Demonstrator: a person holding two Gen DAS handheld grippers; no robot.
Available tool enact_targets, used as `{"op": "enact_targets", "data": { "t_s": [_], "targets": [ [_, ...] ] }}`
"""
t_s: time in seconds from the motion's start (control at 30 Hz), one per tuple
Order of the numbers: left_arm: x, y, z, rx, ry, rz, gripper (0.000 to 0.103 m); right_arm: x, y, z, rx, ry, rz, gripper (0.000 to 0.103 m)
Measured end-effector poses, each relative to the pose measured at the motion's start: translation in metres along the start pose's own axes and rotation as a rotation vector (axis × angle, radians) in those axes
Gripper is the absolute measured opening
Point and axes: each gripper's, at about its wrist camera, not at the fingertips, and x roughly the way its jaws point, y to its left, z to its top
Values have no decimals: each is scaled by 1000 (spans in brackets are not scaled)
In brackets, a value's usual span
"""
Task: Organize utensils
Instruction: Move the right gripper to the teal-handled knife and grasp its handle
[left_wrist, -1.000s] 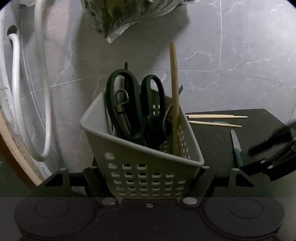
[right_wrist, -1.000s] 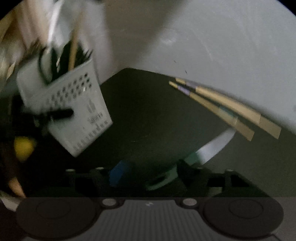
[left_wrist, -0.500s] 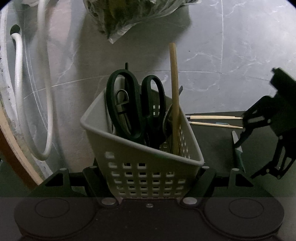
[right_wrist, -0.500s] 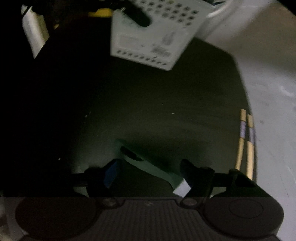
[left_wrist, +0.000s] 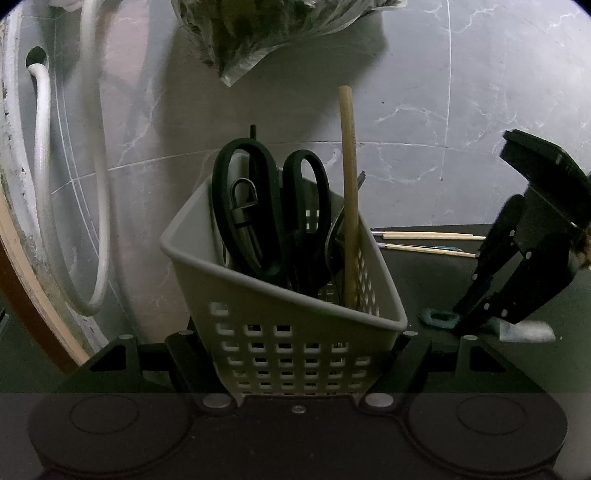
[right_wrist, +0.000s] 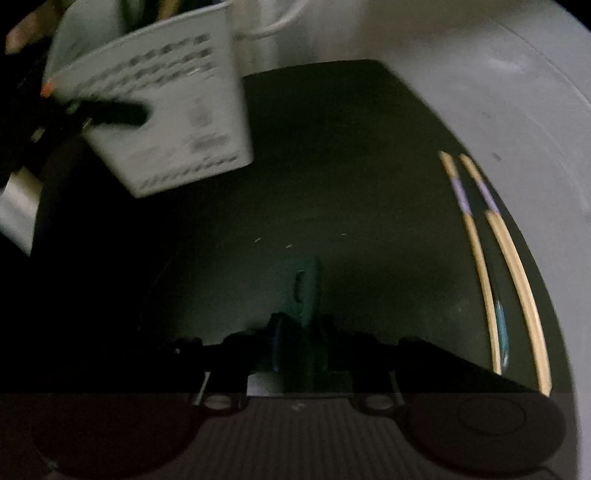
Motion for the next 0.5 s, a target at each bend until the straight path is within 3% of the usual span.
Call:
{"op": "enact_targets", "data": {
  "t_s": [0.27,0.5],
  "targets": [
    [1,5,1,12,5,-15,76,-6,21,-18,309,-150,-154,20],
    [3,7,3,25,13,-29,76,-19,38,-39,491,-244,-189,20]
  ]
}}
